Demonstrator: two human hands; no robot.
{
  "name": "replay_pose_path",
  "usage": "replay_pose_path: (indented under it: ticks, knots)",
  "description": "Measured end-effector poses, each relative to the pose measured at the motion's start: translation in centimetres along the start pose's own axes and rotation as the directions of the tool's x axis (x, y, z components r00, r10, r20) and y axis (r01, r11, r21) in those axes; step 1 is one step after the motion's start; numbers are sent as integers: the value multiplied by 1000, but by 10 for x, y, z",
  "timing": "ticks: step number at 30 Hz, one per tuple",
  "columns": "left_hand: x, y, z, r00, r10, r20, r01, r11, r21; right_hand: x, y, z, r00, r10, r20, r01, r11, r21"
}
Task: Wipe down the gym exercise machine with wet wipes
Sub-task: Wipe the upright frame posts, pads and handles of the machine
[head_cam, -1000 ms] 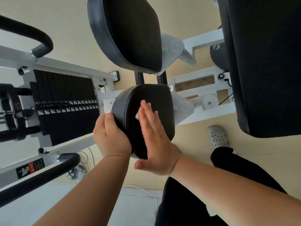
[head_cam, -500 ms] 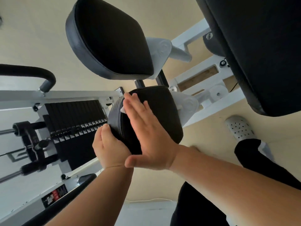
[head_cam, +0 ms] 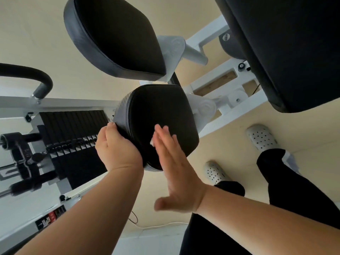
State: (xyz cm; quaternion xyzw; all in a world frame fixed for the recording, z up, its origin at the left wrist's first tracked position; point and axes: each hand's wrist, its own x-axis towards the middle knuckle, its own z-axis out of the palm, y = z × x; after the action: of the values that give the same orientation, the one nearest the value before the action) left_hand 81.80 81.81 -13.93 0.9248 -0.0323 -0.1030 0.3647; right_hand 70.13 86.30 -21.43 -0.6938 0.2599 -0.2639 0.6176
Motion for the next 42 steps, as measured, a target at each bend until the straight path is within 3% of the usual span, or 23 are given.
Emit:
replay_pose_path:
  ticks: [2,4,7,13,16,18,20,22,24,27,29,31,34,39,42]
  knots:
    - [0,0,-1,1000,4,5,-4,1000,10,-17,22,3,999,27,-24,-28,998,-49]
    - [0,1,-2,1000,8,2,-8,999,31,-18,60,0,973,224,-59,-228,971,-69]
    - [-1,5,-2,1000,3,8,-4,1000,21,-9,91,-3,870,482,-99,-486,873,-21]
    - [3,1,-2,999,13,35,-13,1000,-13,-34,36,29,962,206,-178,-198,978,63]
    - [3,2,-2,999,4,34,-4,1000,-6,-43,61,37,940,254,-226,-244,967,71]
    - [4,3,-2,999,21,41,-20,1000,-13,-35,88,34,857,456,-239,-436,890,135]
    - [5,4,-2,998,34,51,-34,999,-7,-10,103,22,698,688,-201,-615,719,324]
    - [5,2,-2,998,30,52,-30,1000,-8,15,106,8,640,743,-196,-606,644,467]
    - [4,2,-2,998,28,50,-27,999,-23,32,99,-3,672,706,-224,-563,683,465]
    - [5,2,-1,999,30,43,-29,1000,-9,37,60,-5,786,589,-187,-504,786,357]
    - [6,2,-1,998,36,42,-36,999,-8,27,32,5,898,395,-195,-351,908,228]
    - [6,0,-1,998,42,44,-42,999,-17,16,22,12,958,243,-150,-226,967,119]
    - [5,-3,-2,999,34,43,-33,999,-22,21,51,-2,963,244,-113,-245,970,6]
    - [6,-7,-1,999,35,36,-34,999,-31,85,89,-38,814,577,-56,-570,814,112]
    - [7,-7,-1,997,58,44,-58,998,-19,112,75,-49,838,545,-7,-540,832,125]
